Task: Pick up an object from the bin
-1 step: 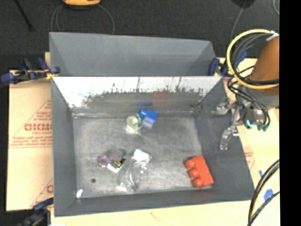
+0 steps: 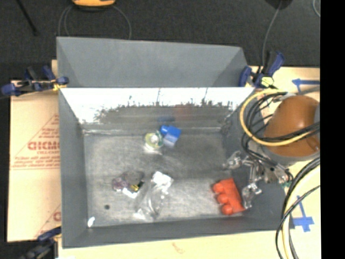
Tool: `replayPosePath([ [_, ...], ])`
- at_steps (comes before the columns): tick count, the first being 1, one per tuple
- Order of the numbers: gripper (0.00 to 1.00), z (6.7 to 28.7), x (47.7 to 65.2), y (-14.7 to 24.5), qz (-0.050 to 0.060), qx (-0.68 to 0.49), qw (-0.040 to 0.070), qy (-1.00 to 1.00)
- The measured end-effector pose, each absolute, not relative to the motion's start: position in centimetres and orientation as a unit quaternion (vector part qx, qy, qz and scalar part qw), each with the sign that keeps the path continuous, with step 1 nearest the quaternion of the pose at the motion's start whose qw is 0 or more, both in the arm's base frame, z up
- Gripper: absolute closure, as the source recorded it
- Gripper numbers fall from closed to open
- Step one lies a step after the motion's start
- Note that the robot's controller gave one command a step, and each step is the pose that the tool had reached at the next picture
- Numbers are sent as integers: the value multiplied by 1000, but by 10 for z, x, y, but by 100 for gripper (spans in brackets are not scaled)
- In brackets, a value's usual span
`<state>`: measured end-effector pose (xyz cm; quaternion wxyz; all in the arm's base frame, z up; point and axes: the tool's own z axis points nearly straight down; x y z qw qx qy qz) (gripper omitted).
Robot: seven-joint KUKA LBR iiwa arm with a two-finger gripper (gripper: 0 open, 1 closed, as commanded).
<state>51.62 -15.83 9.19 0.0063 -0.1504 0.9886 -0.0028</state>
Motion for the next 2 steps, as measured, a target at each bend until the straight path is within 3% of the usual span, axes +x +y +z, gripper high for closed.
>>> replayPosePath([
  [1,0,83,508,-150,2,-296,4,955],
  [2,0,121,498,-140,0,-538,2,843],
])
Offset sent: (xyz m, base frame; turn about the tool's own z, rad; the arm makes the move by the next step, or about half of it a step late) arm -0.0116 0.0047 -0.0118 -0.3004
